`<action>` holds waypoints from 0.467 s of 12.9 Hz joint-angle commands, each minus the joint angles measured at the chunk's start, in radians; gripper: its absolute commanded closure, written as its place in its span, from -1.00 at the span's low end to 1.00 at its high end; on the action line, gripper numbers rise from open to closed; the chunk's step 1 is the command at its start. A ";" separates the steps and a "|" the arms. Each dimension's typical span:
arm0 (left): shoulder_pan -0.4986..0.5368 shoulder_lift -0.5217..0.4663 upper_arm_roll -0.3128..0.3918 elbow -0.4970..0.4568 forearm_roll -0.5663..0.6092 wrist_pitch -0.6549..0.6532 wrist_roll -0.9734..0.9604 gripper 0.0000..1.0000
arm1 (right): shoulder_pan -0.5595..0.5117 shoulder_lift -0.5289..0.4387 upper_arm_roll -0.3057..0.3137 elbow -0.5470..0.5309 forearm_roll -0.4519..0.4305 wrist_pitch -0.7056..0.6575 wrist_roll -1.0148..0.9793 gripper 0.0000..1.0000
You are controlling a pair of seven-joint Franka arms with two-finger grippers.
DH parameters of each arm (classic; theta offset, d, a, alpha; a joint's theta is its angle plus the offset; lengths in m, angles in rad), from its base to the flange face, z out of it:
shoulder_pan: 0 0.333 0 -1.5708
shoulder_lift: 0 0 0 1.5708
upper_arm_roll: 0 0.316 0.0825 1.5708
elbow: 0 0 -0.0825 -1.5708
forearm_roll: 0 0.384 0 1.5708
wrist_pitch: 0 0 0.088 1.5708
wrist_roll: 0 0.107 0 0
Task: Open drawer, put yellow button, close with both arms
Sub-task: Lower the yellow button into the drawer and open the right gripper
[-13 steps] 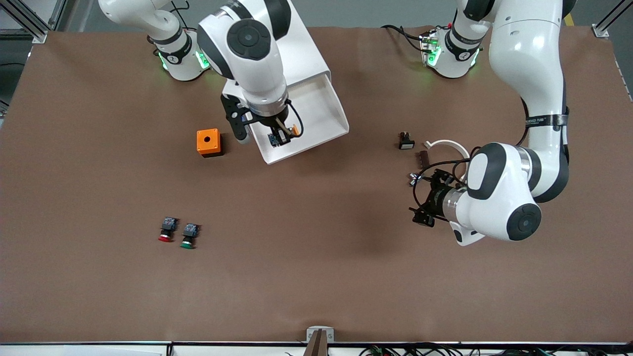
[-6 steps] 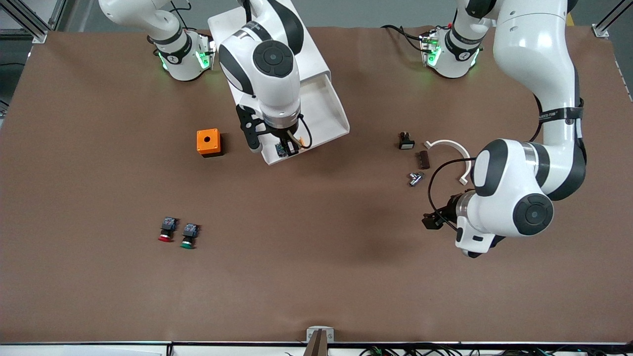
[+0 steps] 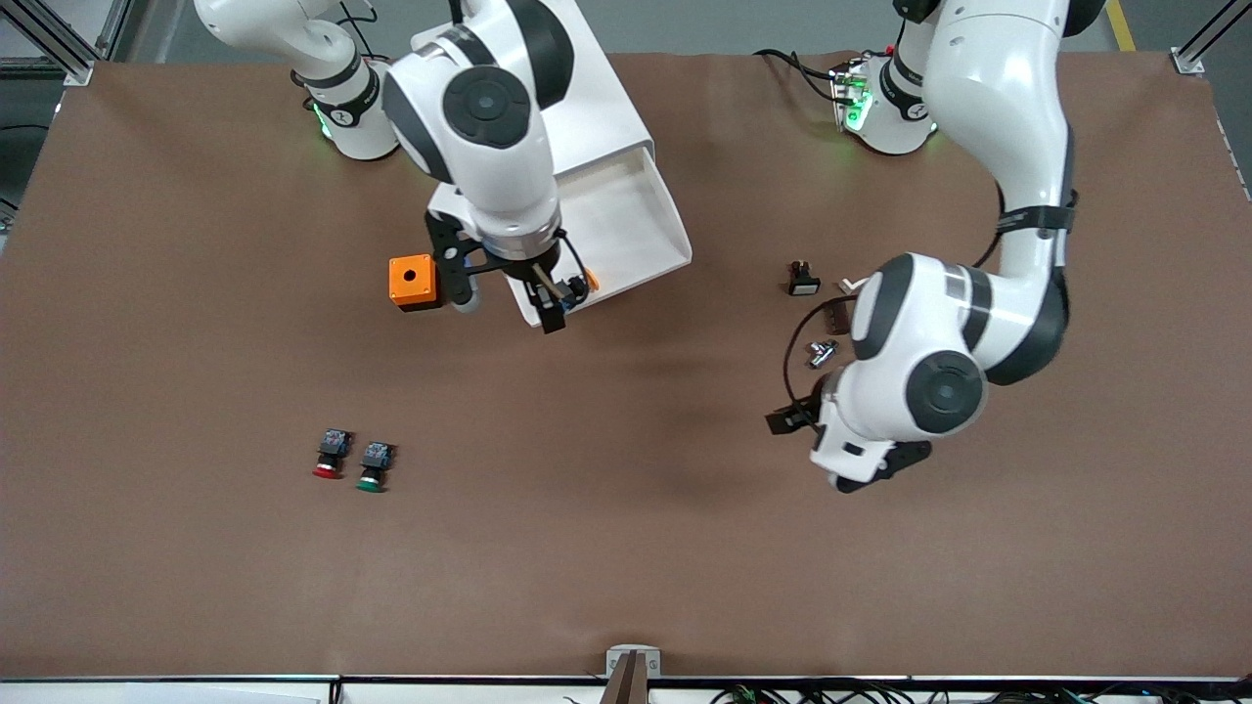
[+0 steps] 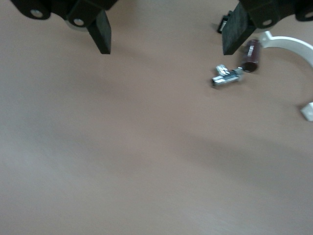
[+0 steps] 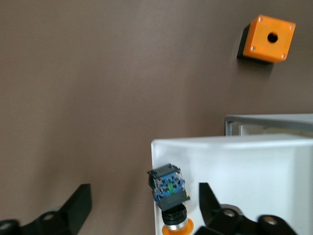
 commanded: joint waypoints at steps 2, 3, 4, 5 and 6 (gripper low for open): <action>-0.092 0.007 0.001 -0.017 0.009 0.119 -0.107 -0.99 | -0.080 -0.033 -0.001 0.062 0.004 -0.106 -0.296 -1.00; -0.112 0.010 -0.001 -0.017 0.009 0.141 -0.145 -0.99 | -0.127 -0.040 -0.006 0.065 0.005 -0.151 -0.404 -1.00; -0.125 0.005 -0.001 -0.017 0.009 0.143 -0.184 -0.99 | -0.163 -0.065 -0.007 0.068 0.005 -0.173 -0.547 -1.00; -0.147 -0.001 -0.007 -0.017 0.006 0.143 -0.214 -0.99 | -0.197 -0.095 -0.012 0.067 0.004 -0.186 -0.719 -1.00; -0.170 -0.001 -0.013 -0.017 -0.003 0.140 -0.256 -0.99 | -0.249 -0.106 -0.021 0.068 0.005 -0.236 -0.888 -1.00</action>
